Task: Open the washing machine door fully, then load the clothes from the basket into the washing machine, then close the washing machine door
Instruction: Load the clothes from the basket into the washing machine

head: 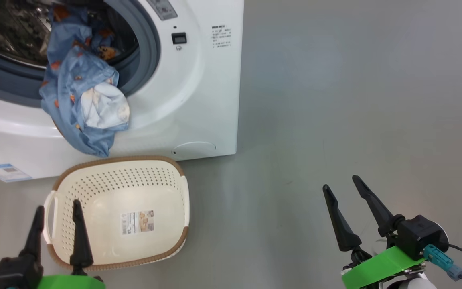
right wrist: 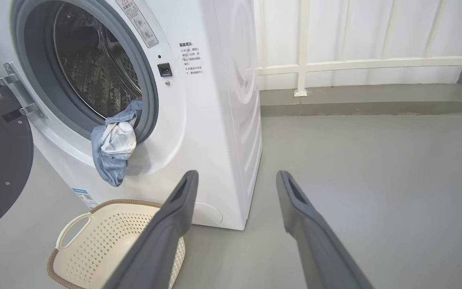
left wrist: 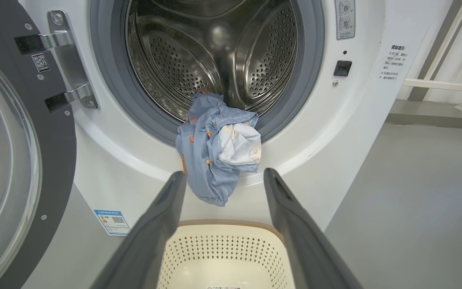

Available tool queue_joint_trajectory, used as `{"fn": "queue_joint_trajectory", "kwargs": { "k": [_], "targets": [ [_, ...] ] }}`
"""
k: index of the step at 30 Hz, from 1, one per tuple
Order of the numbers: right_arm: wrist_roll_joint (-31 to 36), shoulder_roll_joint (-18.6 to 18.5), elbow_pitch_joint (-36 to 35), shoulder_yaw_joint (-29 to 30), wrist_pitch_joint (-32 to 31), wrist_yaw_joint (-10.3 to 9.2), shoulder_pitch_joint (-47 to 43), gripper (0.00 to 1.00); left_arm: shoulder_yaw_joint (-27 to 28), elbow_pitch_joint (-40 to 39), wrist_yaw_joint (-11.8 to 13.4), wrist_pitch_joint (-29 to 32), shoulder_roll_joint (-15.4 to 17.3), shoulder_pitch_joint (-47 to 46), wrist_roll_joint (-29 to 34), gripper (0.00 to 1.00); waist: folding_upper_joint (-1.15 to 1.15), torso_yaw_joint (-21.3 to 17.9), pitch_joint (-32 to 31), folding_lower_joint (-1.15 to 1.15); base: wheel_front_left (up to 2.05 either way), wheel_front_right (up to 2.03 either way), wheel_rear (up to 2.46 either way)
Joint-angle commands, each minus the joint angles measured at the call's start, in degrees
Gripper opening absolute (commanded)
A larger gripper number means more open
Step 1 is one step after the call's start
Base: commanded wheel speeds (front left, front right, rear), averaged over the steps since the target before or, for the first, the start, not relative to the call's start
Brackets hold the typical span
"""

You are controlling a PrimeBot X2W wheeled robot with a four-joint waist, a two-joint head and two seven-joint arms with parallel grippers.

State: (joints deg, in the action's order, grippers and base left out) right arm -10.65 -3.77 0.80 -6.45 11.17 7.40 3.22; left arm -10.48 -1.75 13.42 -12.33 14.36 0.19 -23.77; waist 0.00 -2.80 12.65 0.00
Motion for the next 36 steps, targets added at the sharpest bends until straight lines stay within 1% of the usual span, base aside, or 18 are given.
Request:
{"fn": "queue_joint_trajectory", "kwargs": {
  "k": [1, 14, 23, 36],
  "targets": [
    [0.3, 0.1, -1.9, -1.0, -0.1, 0.09, -0.6, 1.0, 1.8, -1.2, 0.5, 0.0, 0.8, -0.2, 0.4, 1.0, 0.0, -0.1, -0.6, 0.0, 0.0, 0.0, 0.0],
    [0.5, 0.5, -2.6, -0.6, -0.7, 0.09, -1.4, 1.0, 0.9, -0.6, 0.7, 0.8, 0.6, 0.8, -0.3, 1.0, 0.0, -0.4, -1.8, 0.0, 0.0, 0.0, 0.0],
    [0.4, 0.6, -2.7, -0.6, -0.5, 0.09, -1.4, 1.0, 0.7, -0.3, 1.0, 1.0, 0.5, 0.6, -0.7, 1.0, 0.0, -0.3, -1.5, 0.0, 0.0, 0.0, 0.0],
    [0.3, 0.7, -3.0, -0.9, -0.5, 0.09, -0.9, 1.0, 0.6, 2.0, 0.5, 0.8, 0.3, -1.2, -1.8, 1.0, 0.0, -0.3, -0.4, 0.0, 0.0, 0.0, 0.0]
  ]
}}
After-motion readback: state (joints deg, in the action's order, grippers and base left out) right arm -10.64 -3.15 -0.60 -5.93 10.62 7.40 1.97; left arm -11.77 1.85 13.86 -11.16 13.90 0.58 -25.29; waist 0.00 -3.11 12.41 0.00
